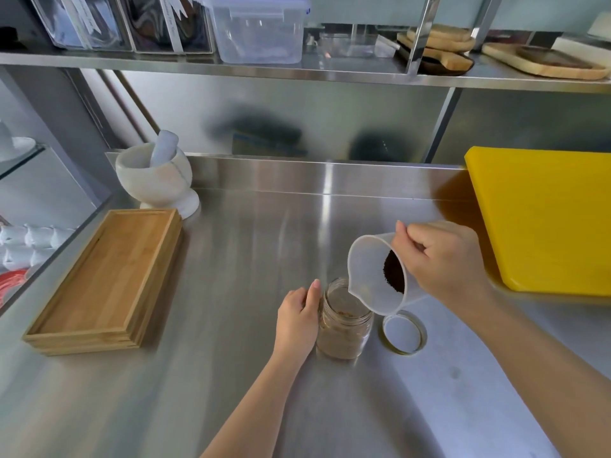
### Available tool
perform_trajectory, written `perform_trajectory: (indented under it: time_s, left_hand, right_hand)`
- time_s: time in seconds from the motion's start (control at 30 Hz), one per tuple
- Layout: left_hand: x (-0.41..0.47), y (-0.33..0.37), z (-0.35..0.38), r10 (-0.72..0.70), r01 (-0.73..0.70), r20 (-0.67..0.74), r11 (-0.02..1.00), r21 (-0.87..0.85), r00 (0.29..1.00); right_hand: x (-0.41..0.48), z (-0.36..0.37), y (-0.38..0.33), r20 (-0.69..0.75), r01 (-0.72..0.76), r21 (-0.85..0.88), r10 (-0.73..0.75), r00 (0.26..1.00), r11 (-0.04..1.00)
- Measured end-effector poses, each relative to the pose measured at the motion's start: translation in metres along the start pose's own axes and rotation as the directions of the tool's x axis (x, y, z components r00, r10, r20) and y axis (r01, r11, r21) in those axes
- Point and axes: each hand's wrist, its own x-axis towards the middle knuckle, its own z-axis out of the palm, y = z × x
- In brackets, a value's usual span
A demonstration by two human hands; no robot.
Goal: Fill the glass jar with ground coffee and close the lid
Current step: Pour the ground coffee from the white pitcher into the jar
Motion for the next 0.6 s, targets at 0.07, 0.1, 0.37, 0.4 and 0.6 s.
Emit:
perform_trajectory:
  time_s: [0.07, 0.1, 0.37, 0.4, 0.6]
  left_hand:
    - [0.001, -0.002, 0.000, 0.007, -0.007, 0.007, 1.000, 0.011, 1.000]
    - [0.002, -0.003, 0.001, 0.012, -0.012, 0.009, 1.000, 0.009, 1.000]
    - [0.000, -0.002, 0.000, -0.010, 0.010, 0.016, 1.000, 0.021, 1.000]
    - [0.000, -0.001, 0.000, -0.008, 0.007, 0.017, 1.000, 0.022, 1.000]
    - [-0.002, 0.001, -0.001, -0.020, 0.020, 0.019, 1.000, 0.014, 1.000]
  right_hand:
    - [0.002, 0.002, 0.000, 0.014, 0.020, -0.005, -0.019, 1.000, 1.000]
    - [0.003, 0.004, 0.001, 0.022, 0.034, -0.014, -0.034, 0.999, 0.999]
    - [0.020, 0.008, -0.001, 0.117, 0.141, -0.039, -0.135, 0.984, 0.989]
    - [0.022, 0.008, -0.002, 0.136, 0.157, -0.042, -0.150, 0.979, 0.987]
    - [0.035, 0.007, -0.010, 0.248, 0.170, -0.055, -0.152, 0.957, 0.984]
